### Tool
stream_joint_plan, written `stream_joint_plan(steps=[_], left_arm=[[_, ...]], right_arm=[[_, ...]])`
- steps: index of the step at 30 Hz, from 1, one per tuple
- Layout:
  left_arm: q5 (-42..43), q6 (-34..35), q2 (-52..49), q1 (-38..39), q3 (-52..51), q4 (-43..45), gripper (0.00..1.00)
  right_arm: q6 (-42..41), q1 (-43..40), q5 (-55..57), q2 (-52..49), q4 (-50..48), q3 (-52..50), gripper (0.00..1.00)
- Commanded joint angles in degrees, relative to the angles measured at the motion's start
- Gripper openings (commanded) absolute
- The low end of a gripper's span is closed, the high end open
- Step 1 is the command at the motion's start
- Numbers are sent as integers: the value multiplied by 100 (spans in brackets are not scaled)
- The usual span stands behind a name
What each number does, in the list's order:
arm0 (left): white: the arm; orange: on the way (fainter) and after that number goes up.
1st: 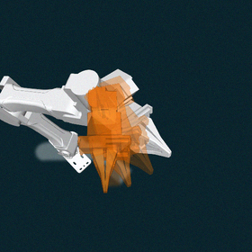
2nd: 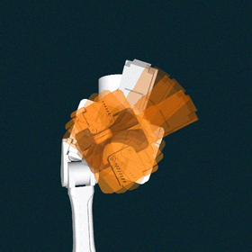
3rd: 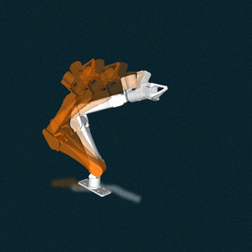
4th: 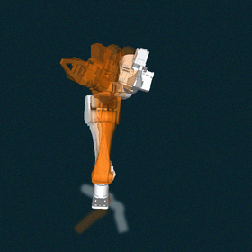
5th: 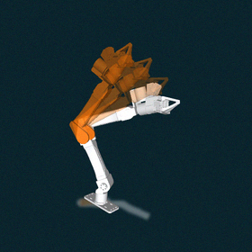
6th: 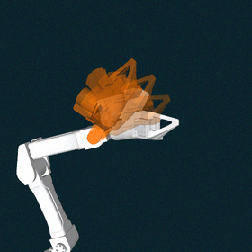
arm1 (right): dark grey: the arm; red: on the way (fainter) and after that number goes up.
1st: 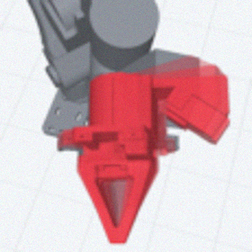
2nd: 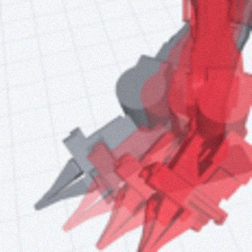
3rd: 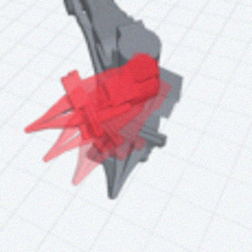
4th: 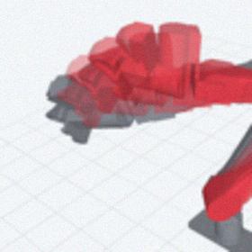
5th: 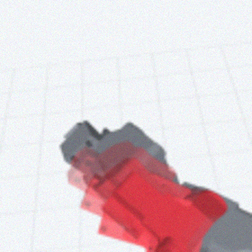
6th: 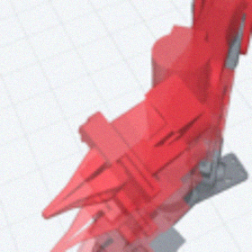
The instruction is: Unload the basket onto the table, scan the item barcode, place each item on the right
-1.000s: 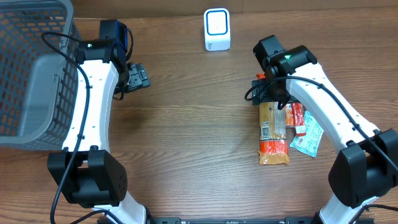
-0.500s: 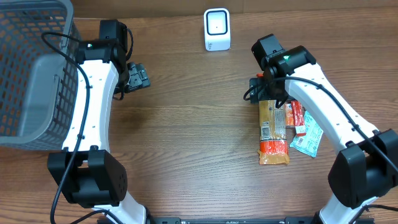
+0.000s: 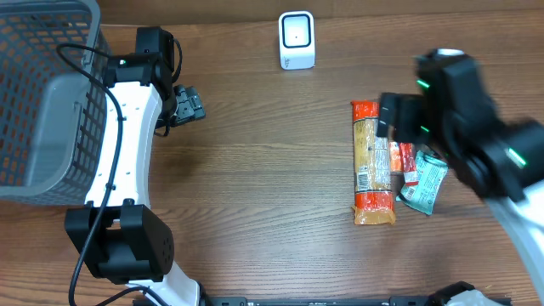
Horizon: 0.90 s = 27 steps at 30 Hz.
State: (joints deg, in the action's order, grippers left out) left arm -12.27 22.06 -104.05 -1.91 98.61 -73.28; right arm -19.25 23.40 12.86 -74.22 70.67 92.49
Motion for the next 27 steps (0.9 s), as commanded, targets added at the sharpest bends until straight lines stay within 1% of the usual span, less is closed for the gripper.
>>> stream_joint_plan(steps=[1,4,7,14,16,22,27], left_arm=[[-52,-85,7,7,-4,7,100],[-52,-85,7,7,-4,7,100],[-52,-85,7,7,-4,7,100],[-52,-85,7,7,-4,7,100],[-52,-85,9,7,-4,7,100],[-52,-85,7,7,-4,7,100],[-52,-85,7,7,-4,7,100]], right_arm=[[63,20,173,927,13,9,100],[61,20,170,1703,17,9,100],[59,22,168,2232,118,9,100],[55,-111,98,3171,901,-4,100],[55,-127,98,3429,960,-103,100],[55,-131,103,4363,793,-927,100],[55,-131,103,5237,358,-1985,100]])
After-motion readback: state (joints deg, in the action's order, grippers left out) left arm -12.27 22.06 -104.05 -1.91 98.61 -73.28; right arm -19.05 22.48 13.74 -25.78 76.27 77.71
